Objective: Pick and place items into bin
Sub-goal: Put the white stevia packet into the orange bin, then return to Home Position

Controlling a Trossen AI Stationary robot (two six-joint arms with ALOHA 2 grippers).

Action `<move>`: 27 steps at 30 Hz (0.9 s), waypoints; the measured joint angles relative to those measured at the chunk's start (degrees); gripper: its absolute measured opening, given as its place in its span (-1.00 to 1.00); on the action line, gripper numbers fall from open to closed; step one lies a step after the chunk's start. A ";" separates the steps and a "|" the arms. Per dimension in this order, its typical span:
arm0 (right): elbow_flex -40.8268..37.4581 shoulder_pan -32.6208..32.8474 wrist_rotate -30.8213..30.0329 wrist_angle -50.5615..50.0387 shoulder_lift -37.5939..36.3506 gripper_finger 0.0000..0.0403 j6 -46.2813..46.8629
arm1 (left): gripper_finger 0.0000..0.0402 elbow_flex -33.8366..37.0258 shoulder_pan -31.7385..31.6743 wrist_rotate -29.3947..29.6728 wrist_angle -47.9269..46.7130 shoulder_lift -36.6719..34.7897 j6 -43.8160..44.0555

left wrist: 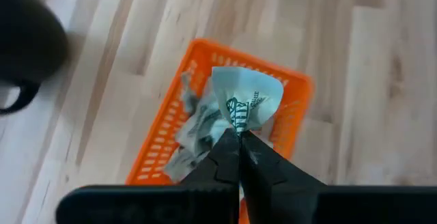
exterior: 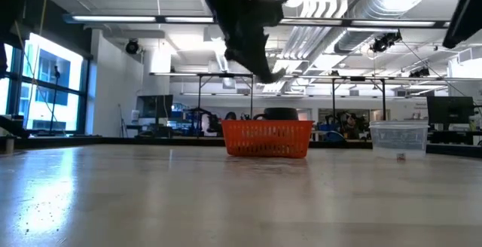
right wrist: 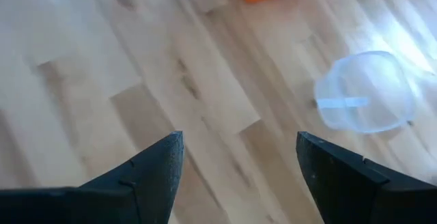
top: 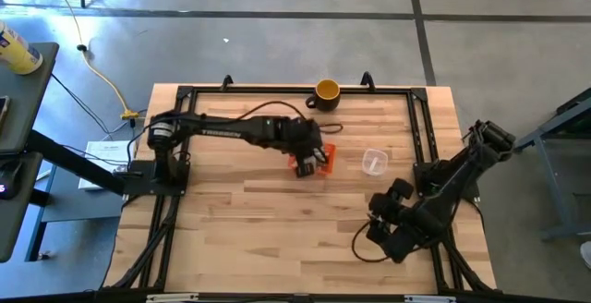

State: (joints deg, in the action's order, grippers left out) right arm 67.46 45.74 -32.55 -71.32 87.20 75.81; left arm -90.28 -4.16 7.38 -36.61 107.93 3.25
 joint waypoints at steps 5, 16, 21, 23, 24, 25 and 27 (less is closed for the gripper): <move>0.00 -3.33 0.27 -1.12 0.02 0.36 -0.24 | -0.70 0.16 -1.24 -2.81 1.28 0.18 -2.49; 0.00 -5.40 1.40 -1.50 0.02 0.36 -0.37 | 0.06 0.19 -0.59 1.81 -1.76 -0.75 0.45; 0.37 -4.09 1.55 -1.72 -0.19 0.36 -1.66 | 0.25 0.09 3.08 -1.14 -5.13 -5.21 12.34; 1.05 -3.96 2.57 -2.18 -0.22 0.36 -3.65 | 0.28 0.09 5.05 -1.01 -4.96 -6.19 16.99; 1.43 -4.09 3.81 -2.29 -0.23 0.36 -5.19 | 0.30 0.10 5.93 -1.25 -5.43 -6.76 19.48; 1.89 -4.30 6.00 -2.34 -0.24 0.36 -6.92 | 0.31 0.11 6.85 -2.32 -5.76 -7.23 22.37; 2.91 -4.95 11.11 -2.35 -0.24 0.36 -6.85 | 0.32 0.11 9.21 -4.30 -3.40 -7.96 25.79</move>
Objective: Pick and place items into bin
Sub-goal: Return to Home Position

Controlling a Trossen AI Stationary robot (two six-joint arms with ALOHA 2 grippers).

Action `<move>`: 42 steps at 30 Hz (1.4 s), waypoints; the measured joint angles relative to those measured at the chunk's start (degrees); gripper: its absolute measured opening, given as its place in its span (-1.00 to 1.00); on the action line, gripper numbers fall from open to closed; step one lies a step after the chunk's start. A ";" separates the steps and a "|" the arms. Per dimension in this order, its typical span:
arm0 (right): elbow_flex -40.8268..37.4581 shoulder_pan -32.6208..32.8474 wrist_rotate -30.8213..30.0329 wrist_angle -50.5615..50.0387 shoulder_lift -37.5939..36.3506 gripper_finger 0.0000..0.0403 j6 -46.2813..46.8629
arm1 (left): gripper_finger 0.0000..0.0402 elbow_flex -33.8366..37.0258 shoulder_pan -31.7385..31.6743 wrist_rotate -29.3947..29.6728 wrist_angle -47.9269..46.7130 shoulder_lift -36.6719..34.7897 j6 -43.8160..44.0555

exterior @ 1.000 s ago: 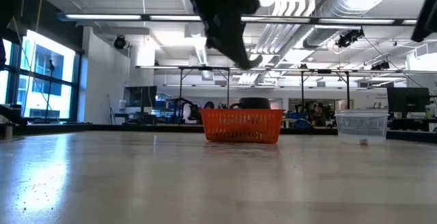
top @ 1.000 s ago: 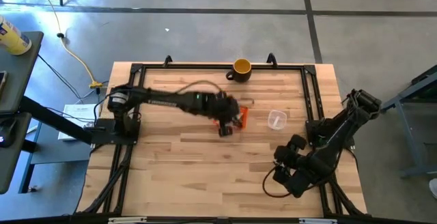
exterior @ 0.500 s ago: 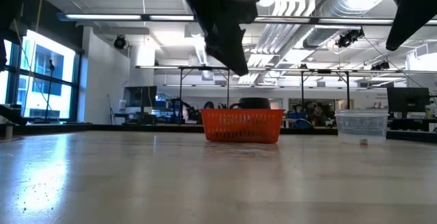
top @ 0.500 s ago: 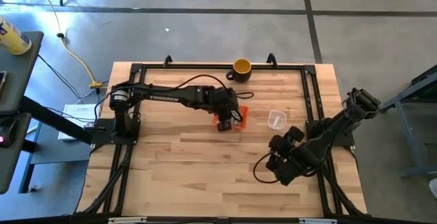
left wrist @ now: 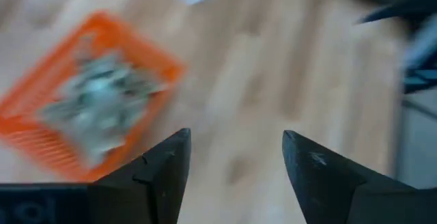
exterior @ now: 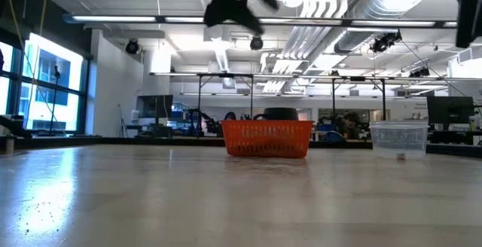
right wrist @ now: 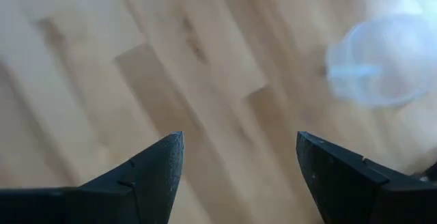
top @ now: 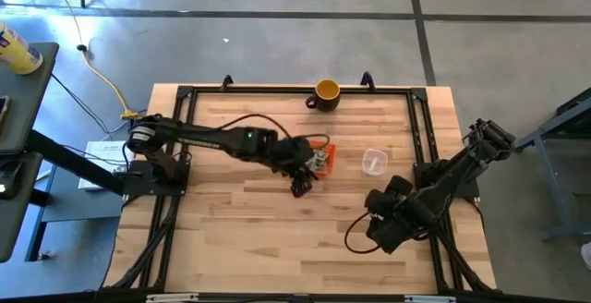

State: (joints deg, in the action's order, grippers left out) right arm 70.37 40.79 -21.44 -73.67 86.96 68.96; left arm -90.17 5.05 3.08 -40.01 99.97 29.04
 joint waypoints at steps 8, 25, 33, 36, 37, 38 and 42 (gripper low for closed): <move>2.02 5.20 -11.18 22.32 -0.62 0.36 -14.06 | 0.33 -0.07 12.25 -1.23 18.31 0.26 -0.69; -33.35 -15.79 35.55 89.31 -17.26 0.36 -35.96 | 0.33 12.57 5.52 -17.37 39.28 -4.12 -1.80; -33.68 -24.47 12.87 67.36 -39.98 0.36 -47.03 | 0.33 12.46 -4.99 -15.25 24.32 -20.17 -12.92; -33.72 -26.23 8.50 60.86 -45.31 0.36 -46.87 | 0.33 12.46 -5.77 -12.28 15.16 -22.91 -15.28; -33.78 -26.92 9.40 59.21 -46.65 0.36 -46.12 | 0.33 12.86 -5.73 -11.22 12.59 -23.55 -15.72; -33.88 -27.73 10.18 58.02 -47.65 0.36 -45.24 | 0.33 14.05 -5.46 -10.86 11.01 -24.10 -16.17; -39.66 -32.07 10.56 57.21 -52.17 0.36 -39.22 | 0.33 24.58 -5.65 -13.36 19.77 -30.02 -16.52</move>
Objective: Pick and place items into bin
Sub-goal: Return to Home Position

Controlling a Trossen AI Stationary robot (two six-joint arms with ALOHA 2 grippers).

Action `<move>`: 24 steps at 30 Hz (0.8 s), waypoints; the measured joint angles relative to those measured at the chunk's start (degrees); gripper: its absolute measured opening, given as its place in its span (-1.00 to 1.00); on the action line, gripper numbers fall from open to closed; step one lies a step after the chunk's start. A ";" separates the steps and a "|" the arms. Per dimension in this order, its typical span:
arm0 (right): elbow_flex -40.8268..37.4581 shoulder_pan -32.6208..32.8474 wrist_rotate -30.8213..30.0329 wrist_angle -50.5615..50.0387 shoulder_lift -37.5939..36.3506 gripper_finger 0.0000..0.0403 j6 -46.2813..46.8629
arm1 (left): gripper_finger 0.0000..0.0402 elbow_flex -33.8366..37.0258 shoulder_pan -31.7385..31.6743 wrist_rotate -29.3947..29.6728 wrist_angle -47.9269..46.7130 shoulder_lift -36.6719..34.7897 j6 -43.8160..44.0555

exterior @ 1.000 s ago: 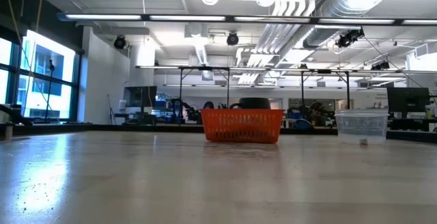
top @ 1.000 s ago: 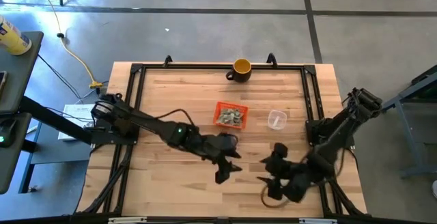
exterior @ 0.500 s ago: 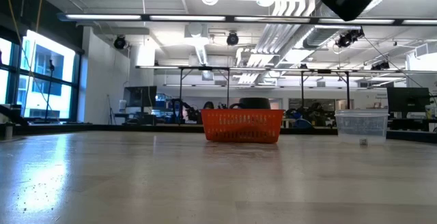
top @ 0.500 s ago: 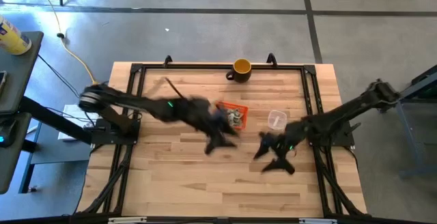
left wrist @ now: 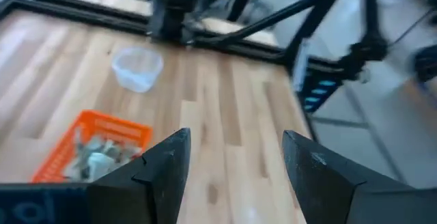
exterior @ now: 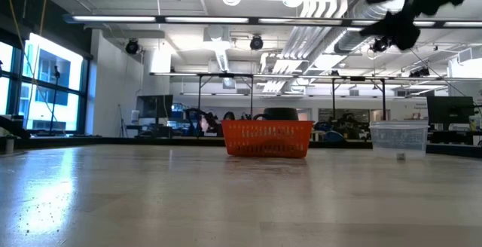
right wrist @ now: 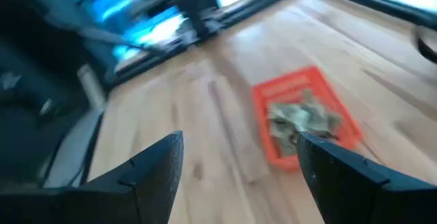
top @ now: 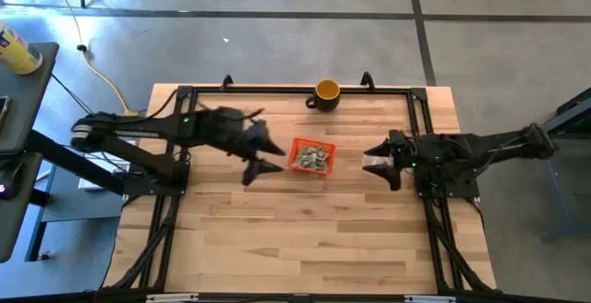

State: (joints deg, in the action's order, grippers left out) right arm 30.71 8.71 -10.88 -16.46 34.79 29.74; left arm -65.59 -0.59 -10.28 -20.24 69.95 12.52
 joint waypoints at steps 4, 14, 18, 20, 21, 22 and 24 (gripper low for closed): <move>-10.42 -2.86 0.18 12.71 -4.68 0.36 4.67 | 0.33 18.77 -2.70 -4.83 17.47 -8.39 5.18; -18.41 -7.78 -11.24 17.52 -15.05 0.37 17.01 | 0.33 38.30 -12.04 -7.74 18.35 -33.46 9.88; -18.50 -8.12 3.80 22.94 -17.78 0.37 -2.94 | 0.33 40.24 -18.92 -7.35 12.96 -41.19 10.55; -18.46 -8.99 8.76 22.06 -19.67 0.37 -4.48 | 0.33 41.15 -21.42 -7.34 12.38 -44.19 11.21; -18.46 -9.37 10.48 20.51 -20.57 0.37 -4.57 | 0.33 41.81 -22.38 -7.12 12.61 -45.62 11.74; -18.47 -9.68 11.72 18.53 -21.46 0.37 -4.79 | 0.33 42.62 -23.09 -6.62 12.94 -47.07 12.48; -18.54 -10.38 13.28 15.74 -23.35 0.37 -5.86 | 0.33 44.31 -23.95 -4.57 12.78 -49.30 13.26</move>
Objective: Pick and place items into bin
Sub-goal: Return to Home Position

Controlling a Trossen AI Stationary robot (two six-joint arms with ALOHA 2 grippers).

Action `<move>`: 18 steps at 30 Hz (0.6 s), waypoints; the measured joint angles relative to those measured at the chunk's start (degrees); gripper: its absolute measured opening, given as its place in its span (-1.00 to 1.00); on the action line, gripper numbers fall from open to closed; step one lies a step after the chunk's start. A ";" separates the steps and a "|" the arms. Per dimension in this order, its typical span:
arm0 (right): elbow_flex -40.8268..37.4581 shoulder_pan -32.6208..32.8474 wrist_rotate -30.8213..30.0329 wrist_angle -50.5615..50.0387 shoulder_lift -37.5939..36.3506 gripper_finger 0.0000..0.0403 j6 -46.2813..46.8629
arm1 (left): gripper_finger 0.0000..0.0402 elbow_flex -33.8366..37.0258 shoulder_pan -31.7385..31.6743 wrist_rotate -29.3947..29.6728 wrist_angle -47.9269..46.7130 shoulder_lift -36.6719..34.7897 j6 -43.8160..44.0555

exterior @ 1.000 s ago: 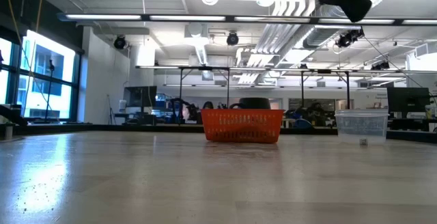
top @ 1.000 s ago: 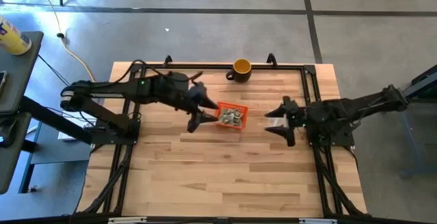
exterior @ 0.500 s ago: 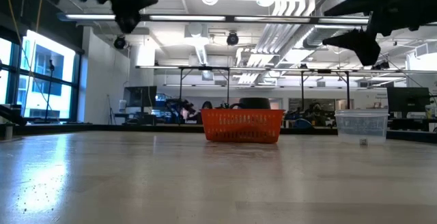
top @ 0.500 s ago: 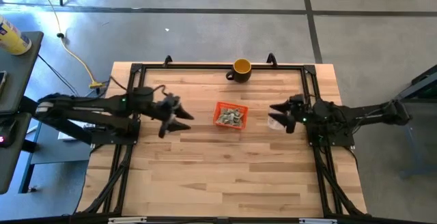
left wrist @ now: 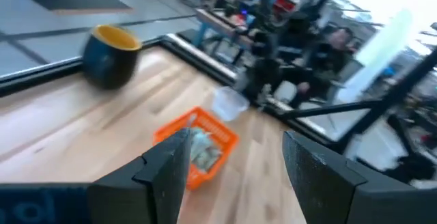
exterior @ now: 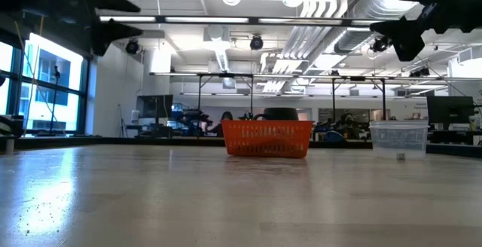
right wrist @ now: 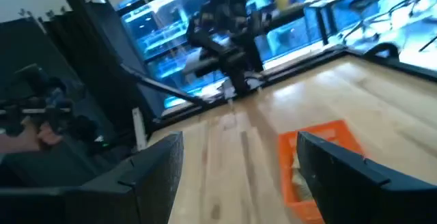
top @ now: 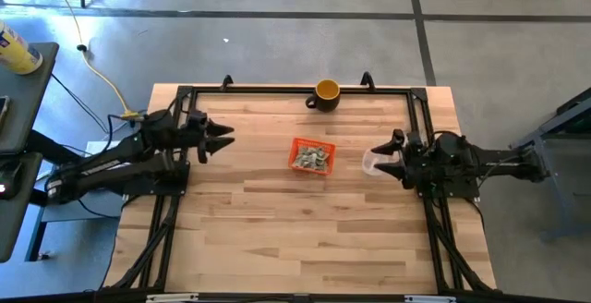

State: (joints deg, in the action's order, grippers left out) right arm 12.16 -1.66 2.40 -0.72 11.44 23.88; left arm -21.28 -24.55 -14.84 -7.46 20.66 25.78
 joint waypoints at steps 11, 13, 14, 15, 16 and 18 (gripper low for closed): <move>-2.08 -2.13 3.60 -3.74 -11.23 0.37 -4.46 | 0.33 12.99 -0.21 6.10 0.49 -5.15 6.69; -6.47 -2.13 4.06 4.51 -11.31 0.37 -4.39 | 0.33 14.79 -0.21 4.79 1.08 -5.18 7.50; -9.24 -2.13 4.29 8.60 -10.85 0.37 -3.82 | 0.33 15.41 -0.21 4.45 1.41 -5.19 7.62; -11.45 -2.13 4.41 11.14 -10.60 0.37 -2.90 | 0.33 15.66 -0.19 4.16 1.47 -5.19 7.71; -11.49 -2.11 3.96 10.47 -10.38 0.37 -1.65 | 0.33 15.67 -0.21 3.71 1.72 -5.22 7.58; -10.85 -2.10 1.72 6.81 -9.64 0.37 0.99 | 0.33 15.67 -0.21 2.72 2.12 -5.72 6.21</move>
State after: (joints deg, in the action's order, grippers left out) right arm 1.32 -3.76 4.12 6.09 1.80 24.87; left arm -5.61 -24.75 -12.13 -5.34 14.93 32.00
